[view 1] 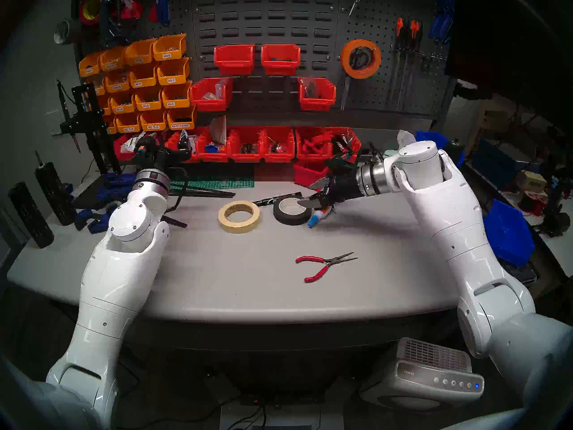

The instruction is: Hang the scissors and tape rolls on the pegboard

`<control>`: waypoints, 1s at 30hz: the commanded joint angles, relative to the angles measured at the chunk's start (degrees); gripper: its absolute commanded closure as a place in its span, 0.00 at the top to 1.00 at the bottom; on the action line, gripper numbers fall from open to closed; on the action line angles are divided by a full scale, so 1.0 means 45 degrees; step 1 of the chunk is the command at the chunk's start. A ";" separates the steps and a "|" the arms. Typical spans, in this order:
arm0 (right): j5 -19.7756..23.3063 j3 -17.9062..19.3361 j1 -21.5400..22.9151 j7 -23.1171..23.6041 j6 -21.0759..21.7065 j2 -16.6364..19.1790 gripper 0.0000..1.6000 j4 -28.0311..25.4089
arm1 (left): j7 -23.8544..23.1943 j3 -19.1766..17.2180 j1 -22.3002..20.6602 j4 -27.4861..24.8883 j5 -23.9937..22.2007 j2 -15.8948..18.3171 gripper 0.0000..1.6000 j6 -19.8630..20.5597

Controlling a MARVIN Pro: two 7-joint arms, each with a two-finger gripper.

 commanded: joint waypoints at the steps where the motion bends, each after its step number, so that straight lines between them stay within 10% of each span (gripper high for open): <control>1: 0.0248 -0.0072 0.0781 0.0774 0.0051 0.0143 1.00 -0.0146 | -0.0023 -0.0113 -0.0454 -0.0383 0.0005 0.0016 1.00 -0.0213; 30: 0.0904 -0.1661 0.1170 0.0710 0.0319 0.1134 1.00 -0.0213 | -0.0023 -0.0113 -0.0453 -0.0383 0.0005 0.0016 1.00 -0.0212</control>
